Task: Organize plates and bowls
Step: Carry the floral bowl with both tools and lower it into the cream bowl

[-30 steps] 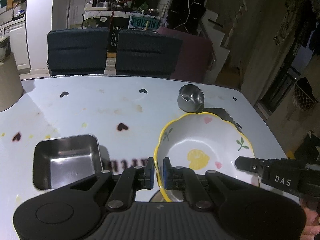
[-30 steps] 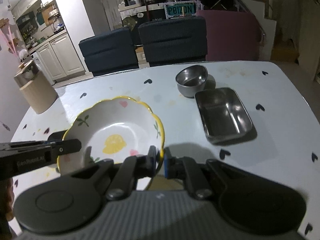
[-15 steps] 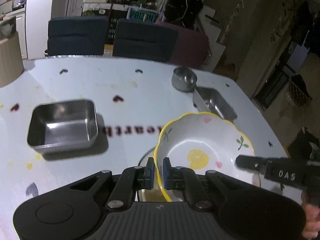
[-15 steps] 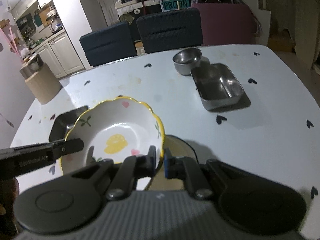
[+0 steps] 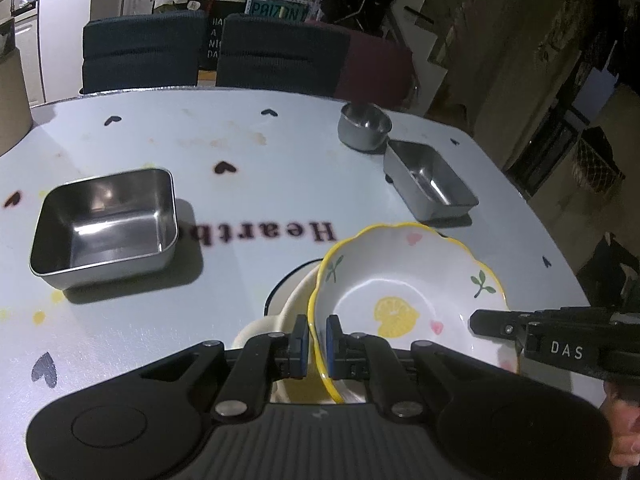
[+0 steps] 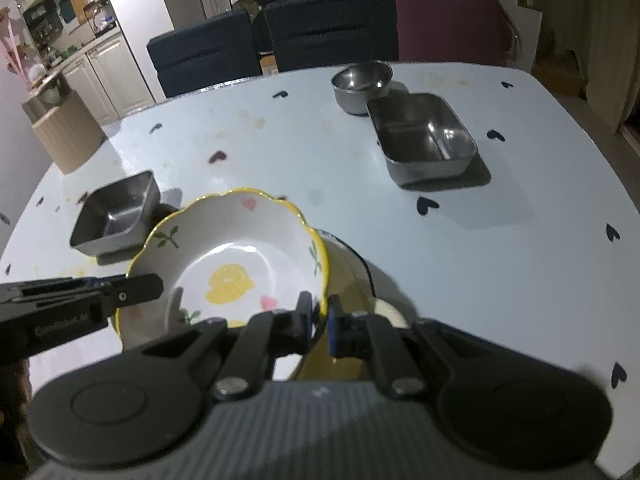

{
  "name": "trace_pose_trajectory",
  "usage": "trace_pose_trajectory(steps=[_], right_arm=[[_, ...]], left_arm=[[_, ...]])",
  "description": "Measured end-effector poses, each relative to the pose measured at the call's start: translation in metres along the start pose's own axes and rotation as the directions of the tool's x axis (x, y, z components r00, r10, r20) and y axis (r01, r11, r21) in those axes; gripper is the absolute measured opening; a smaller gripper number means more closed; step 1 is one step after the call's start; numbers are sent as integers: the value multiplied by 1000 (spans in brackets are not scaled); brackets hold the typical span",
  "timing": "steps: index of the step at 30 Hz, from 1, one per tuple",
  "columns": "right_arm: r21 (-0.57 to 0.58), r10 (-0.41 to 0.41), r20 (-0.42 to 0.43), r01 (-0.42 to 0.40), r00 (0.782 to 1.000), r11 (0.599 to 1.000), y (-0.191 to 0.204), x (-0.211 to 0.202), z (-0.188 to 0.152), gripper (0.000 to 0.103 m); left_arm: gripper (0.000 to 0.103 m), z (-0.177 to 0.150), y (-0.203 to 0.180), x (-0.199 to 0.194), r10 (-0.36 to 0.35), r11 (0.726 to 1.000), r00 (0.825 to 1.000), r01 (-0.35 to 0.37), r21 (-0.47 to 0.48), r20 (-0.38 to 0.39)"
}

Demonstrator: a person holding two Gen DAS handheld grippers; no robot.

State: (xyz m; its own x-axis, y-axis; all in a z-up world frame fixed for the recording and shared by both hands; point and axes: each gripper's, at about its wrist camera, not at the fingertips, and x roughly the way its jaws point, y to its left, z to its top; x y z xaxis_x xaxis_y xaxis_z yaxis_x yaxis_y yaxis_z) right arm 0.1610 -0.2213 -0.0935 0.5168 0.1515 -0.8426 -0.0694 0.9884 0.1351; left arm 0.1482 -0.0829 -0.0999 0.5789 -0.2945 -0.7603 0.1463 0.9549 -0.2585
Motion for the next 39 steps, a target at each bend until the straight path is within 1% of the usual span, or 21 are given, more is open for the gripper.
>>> trace_pose_trajectory(steps=[9, 35, 39], right_arm=[[10, -1, -59, 2, 998, 1000, -2, 10, -6, 9], [-1, -25, -108, 25, 994, 1000, 2, 23, -4, 11], [14, -21, -114, 22, 993, 1000, 1, 25, -3, 11]], left_arm=[[9, -8, 0, 5, 13, 1000, 999, -12, 15, -40], [9, -8, 1, 3, 16, 1000, 998, -15, 20, -59], [9, -7, 1, 2, 10, 1000, 998, -9, 19, -62]])
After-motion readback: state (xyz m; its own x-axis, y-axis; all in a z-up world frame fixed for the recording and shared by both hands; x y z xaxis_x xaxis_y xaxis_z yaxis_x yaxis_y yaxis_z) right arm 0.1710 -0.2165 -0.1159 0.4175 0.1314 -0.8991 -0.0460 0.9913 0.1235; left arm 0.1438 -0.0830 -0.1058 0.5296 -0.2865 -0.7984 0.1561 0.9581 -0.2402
